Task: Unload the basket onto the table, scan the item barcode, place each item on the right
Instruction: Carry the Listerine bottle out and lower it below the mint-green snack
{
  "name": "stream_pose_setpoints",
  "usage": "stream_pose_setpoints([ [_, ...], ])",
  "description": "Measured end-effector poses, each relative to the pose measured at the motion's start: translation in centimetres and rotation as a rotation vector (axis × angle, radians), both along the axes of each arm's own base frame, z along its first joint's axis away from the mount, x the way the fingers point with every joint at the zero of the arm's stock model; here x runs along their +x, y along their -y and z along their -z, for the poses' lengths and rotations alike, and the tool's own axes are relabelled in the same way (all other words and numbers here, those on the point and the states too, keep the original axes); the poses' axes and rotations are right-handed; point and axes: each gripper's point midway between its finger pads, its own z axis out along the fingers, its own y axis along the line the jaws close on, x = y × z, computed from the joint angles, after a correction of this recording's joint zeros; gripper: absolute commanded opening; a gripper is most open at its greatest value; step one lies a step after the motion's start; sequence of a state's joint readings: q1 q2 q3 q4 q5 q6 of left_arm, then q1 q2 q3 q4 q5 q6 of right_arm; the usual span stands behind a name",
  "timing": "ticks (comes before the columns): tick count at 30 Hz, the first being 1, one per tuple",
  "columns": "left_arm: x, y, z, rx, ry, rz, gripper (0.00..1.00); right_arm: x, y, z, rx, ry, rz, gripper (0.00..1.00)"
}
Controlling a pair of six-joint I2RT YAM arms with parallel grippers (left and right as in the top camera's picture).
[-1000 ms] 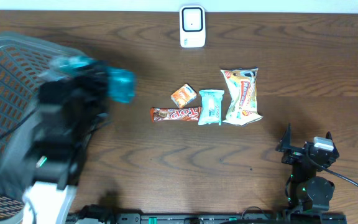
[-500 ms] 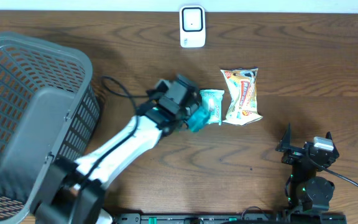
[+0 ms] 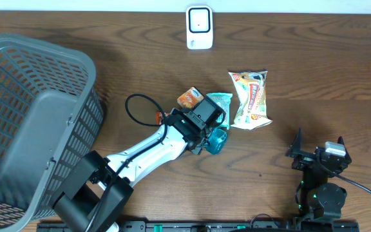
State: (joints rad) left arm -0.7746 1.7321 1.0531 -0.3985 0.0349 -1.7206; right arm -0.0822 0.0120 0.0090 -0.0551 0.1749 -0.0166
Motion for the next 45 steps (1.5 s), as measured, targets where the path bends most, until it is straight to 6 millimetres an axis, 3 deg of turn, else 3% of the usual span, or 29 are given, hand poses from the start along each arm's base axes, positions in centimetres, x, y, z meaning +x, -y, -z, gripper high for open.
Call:
stream_pose_setpoints([
  [16,-0.5,-0.6,0.3,0.015,-0.033,-0.033,0.52,0.0,0.0,0.0,0.000,0.000,0.000,0.99],
  [21,-0.9,-1.1,0.6,0.033,-0.052,-0.056,0.61,0.0,0.0,0.0,0.000,0.000,0.000,0.99],
  [45,-1.3,-1.1,0.7,0.013,-0.085,-0.105,0.69,0.0,0.0,0.0,0.000,0.000,0.000,0.99],
])
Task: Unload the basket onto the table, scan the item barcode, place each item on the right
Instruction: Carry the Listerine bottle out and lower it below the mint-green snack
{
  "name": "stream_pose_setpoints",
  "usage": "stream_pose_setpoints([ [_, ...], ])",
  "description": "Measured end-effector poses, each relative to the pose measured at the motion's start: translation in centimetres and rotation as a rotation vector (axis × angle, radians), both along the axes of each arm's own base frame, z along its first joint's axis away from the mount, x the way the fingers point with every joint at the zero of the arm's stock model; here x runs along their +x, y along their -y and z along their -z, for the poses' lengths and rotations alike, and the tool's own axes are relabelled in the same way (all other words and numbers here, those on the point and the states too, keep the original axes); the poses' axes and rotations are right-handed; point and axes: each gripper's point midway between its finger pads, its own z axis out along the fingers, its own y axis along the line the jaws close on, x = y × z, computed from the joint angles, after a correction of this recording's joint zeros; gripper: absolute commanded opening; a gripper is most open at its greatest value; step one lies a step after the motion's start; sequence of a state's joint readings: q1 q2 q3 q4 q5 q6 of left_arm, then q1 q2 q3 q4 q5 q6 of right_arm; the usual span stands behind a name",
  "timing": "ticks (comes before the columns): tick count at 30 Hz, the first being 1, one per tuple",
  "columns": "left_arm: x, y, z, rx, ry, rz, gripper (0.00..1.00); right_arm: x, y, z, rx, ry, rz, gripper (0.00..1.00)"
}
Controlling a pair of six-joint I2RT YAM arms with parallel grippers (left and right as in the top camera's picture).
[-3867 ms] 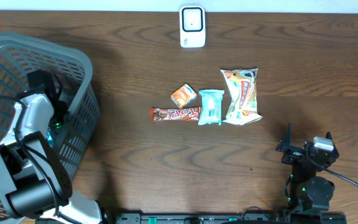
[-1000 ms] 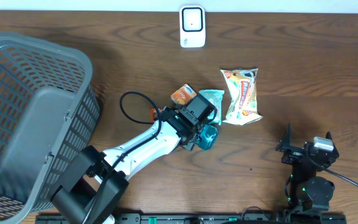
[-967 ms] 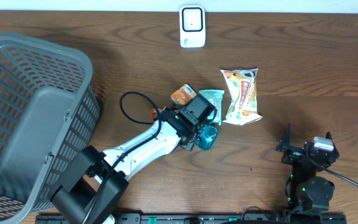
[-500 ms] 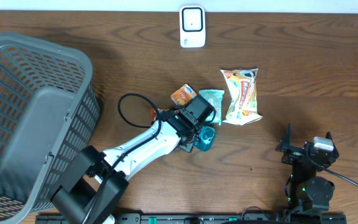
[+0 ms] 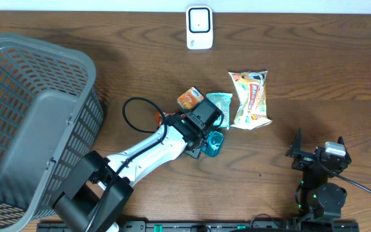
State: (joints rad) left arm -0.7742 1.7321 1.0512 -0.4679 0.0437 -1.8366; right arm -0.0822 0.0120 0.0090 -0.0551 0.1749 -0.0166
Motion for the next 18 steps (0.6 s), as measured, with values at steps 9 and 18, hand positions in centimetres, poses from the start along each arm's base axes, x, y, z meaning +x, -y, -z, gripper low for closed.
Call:
stream_pose_setpoints([
  [9,0.15,-0.02,-0.05,0.002,0.007,-0.003,0.74,0.00,0.00,-0.01,0.000,0.000,0.000,0.99],
  [18,0.31,-0.19,-0.05,0.011,0.016,-0.006,0.74,0.00,0.00,0.00,0.000,0.000,0.000,0.99],
])
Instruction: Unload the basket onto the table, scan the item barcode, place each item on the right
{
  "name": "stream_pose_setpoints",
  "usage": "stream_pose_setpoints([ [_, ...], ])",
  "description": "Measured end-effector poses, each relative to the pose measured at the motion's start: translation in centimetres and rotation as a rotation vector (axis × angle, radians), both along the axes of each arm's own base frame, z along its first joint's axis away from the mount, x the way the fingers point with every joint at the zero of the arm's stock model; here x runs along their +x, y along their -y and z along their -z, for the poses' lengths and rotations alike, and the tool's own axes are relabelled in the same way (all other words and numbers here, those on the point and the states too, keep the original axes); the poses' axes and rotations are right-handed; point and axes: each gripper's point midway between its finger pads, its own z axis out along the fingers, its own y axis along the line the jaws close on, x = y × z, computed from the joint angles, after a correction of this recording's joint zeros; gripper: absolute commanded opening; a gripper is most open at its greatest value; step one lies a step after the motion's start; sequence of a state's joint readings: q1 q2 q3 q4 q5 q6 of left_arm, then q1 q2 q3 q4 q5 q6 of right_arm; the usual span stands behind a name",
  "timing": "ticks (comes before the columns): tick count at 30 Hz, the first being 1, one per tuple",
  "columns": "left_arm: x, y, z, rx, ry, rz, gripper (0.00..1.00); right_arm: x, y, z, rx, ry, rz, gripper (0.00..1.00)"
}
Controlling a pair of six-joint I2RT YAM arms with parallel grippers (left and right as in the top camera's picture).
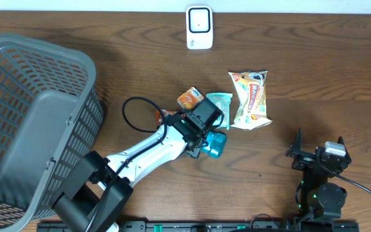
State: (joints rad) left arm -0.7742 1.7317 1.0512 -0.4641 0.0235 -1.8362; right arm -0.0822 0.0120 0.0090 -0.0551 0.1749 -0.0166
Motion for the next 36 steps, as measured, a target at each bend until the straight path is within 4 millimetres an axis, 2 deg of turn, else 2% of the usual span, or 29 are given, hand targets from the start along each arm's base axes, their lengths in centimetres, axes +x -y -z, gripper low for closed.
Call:
stream_pose_setpoints([
  [4,0.2,-0.1,-0.3,0.003,0.012,0.018,0.75,0.0,0.0,0.0,0.000,0.000,0.000,0.99],
  [8,0.9,-1.7,-2.2,0.043,0.073,0.045,0.75,0.0,0.0,0.0,0.000,0.000,0.000,0.99],
  [12,0.8,-5.2,-5.1,0.135,0.132,0.031,0.75,0.0,0.0,0.0,0.000,0.000,0.000,0.99],
  [17,-0.6,-11.8,-7.9,0.340,0.155,-0.031,0.72,0.0,0.0,0.0,0.000,0.000,0.000,0.99],
  [18,-0.8,-13.1,-8.1,0.381,0.150,-0.047,0.68,0.0,0.0,0.0,0.000,0.000,0.000,0.99],
  [22,-1.4,-17.4,-8.4,0.503,0.098,-0.111,0.53,0.0,0.0,0.0,0.000,0.000,0.000,0.99],
  [28,-1.1,-22.4,-8.5,0.567,0.037,-0.246,0.46,0.0,0.0,0.0,0.000,0.000,0.000,0.99],
  [31,-0.1,-24.5,-8.7,0.569,0.041,-0.300,0.44,0.0,0.0,0.0,0.000,0.000,0.000,0.99],
  [36,2.4,-26.8,-9.1,0.559,0.098,-0.301,0.44,0.0,0.0,0.0,0.000,0.000,0.000,0.99],
])
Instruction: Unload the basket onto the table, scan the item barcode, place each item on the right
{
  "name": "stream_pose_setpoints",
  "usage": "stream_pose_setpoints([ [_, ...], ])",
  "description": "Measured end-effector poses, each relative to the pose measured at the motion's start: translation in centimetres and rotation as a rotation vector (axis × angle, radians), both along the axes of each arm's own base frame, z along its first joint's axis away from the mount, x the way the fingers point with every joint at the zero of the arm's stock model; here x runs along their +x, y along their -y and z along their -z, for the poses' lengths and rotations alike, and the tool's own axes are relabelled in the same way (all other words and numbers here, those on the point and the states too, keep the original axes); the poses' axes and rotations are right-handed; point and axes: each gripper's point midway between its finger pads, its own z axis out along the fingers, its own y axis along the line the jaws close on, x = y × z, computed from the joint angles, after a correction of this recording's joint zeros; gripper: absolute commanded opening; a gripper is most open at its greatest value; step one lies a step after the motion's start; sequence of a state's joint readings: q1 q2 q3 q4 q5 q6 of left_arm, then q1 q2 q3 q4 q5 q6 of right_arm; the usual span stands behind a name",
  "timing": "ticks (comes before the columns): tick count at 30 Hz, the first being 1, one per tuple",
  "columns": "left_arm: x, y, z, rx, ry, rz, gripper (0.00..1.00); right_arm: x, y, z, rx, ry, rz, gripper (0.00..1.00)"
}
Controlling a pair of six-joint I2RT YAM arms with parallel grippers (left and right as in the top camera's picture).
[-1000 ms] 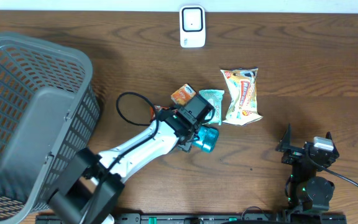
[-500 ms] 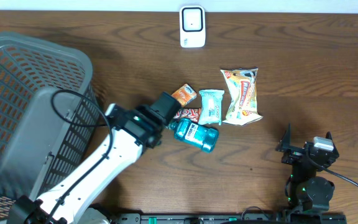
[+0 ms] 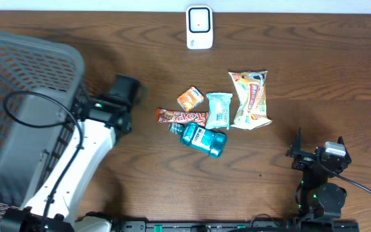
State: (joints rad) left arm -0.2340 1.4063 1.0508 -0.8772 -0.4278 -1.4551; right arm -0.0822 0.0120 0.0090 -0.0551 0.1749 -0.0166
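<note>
A blue mouthwash bottle (image 3: 202,138) lies on its side in the middle of the table, with nothing holding it. The white barcode scanner (image 3: 199,27) stands at the far edge. My left gripper (image 3: 126,91) is blurred beside the grey basket, well left of the bottle, and its jaws cannot be made out. My right gripper (image 3: 318,147) rests at the near right with its fingers spread and nothing between them.
A brown chocolate bar (image 3: 181,116), an orange packet (image 3: 190,98), a teal packet (image 3: 219,109) and a snack bag (image 3: 250,98) lie clustered just beyond the bottle. The grey basket (image 3: 18,58) fills the left side, with the left arm's cable looping over it.
My left arm has gone from over the bottle to beside the basket at the left. The bottle now lies fully uncovered, slightly further left, and the chocolate bar shows in full. The right arm is unchanged.
At first my left gripper was over the blue bottle by the snack packets, hiding most of it. At the two later moments it stayed there, and the bottle showed a little more at its tip. Now the arm is away and the bottle lies on the table.
</note>
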Motion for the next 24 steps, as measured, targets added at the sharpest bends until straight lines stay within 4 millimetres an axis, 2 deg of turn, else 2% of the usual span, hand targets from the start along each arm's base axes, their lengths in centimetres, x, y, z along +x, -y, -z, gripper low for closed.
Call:
stream_pose_setpoints([
  [7,2.2,-2.9,-0.8,0.045,0.031,0.063,0.44,0.0,0.0,0.0,0.000,0.000,0.000,0.99],
  [11,3.1,-3.8,-1.1,0.061,0.046,0.099,0.44,0.0,0.0,0.0,0.000,0.000,0.000,0.99],
  [17,3.5,-2.3,-0.7,-0.001,0.036,0.186,0.35,0.0,0.0,0.0,0.000,0.000,0.000,0.99],
  [24,4.8,0.2,-1.1,-0.019,0.082,0.270,0.35,0.0,0.0,0.0,0.000,0.000,0.000,0.99],
])
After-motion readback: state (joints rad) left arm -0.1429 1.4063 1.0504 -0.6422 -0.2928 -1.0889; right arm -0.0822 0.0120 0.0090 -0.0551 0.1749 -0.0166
